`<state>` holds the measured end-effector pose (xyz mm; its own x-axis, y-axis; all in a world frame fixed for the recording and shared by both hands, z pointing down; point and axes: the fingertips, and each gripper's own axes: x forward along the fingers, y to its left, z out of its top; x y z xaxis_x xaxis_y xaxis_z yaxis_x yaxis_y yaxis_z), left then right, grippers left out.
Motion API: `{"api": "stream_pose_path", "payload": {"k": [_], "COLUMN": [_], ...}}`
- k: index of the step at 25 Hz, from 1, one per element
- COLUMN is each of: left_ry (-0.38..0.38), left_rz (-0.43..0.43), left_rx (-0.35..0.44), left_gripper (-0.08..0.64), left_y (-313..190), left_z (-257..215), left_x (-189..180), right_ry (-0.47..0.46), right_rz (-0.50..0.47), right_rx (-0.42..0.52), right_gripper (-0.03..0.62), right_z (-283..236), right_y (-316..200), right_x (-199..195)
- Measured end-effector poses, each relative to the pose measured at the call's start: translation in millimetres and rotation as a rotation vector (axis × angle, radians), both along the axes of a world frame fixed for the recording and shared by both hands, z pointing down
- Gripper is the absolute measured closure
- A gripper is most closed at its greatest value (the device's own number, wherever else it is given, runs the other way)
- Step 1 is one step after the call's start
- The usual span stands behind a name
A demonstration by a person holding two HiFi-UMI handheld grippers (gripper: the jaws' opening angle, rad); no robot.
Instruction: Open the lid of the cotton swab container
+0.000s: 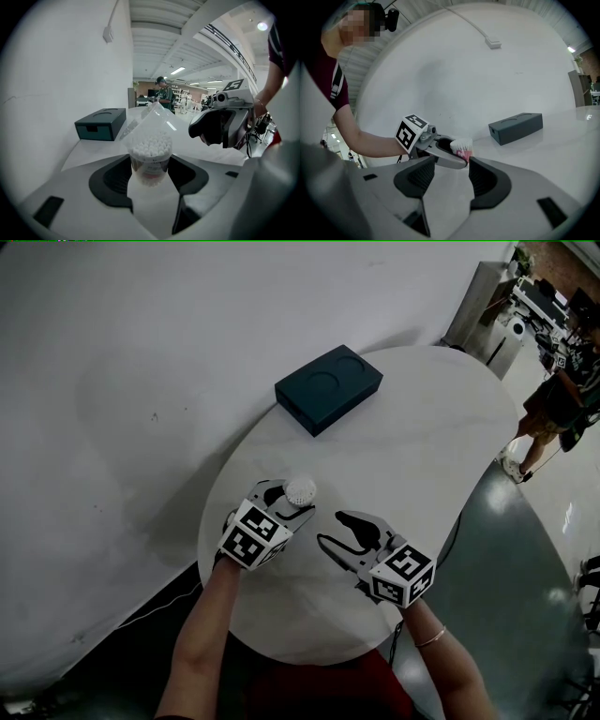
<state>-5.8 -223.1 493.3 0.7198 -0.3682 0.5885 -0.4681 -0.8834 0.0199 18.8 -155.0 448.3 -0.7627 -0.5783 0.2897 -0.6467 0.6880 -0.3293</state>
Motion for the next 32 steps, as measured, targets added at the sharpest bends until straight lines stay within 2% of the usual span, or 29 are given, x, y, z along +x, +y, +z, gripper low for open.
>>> {"api": "stream_pose_path", "payload": {"k": [23, 32], "left_ry": [0.020, 0.010], "left_rz": [-0.121, -0.115], "left_rx": [0.016, 0.028], "left_gripper": [0.307, 0.307], "left_y": [-50.5, -61.3], "left_z": [23.7, 30.7], "left_x": [7.6, 10.5], "right_ry": [0.022, 0.032], "right_rz": [0.003, 0.013], "right_rx": [-0.040, -0.049], "right_gripper": [0.351, 0.351], "right_z": [24.4, 29.6], "right_y": [-16.1, -23.2], "right_x": [1.7, 7.2]}}
